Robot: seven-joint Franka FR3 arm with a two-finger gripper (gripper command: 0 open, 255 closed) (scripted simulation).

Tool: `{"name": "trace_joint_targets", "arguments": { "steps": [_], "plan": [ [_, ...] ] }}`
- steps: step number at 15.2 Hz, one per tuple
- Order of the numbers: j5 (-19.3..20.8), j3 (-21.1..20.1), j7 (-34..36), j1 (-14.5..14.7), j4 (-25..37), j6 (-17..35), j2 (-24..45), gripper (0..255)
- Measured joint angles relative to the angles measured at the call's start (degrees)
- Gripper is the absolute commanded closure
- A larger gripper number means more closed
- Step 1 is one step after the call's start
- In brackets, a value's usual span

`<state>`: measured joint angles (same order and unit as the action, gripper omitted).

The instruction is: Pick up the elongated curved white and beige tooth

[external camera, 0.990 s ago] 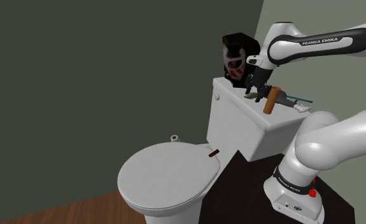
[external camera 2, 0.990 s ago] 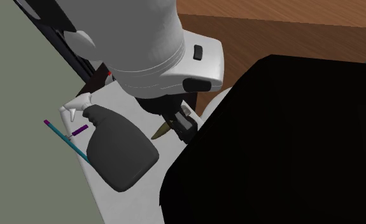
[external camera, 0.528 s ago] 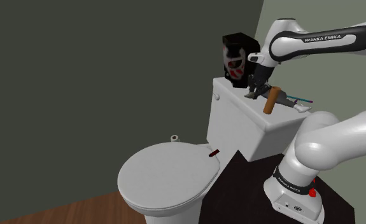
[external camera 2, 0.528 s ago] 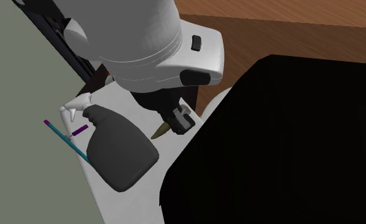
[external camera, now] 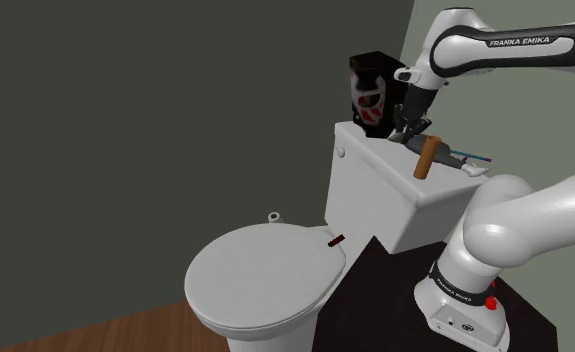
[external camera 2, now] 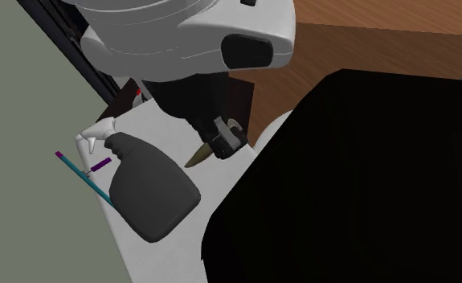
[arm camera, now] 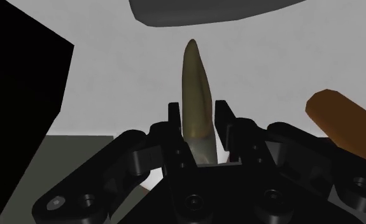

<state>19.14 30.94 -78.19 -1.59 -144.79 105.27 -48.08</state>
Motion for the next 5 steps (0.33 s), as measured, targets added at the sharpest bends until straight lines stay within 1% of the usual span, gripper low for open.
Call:
{"name": "trace_joint_targets", "arguments": {
  "steps": [5],
  "plan": [
    [-1.0, -1.1, -0.1, 0.4, 3.5, -3.5, -0.1, 255]
  ]
}}
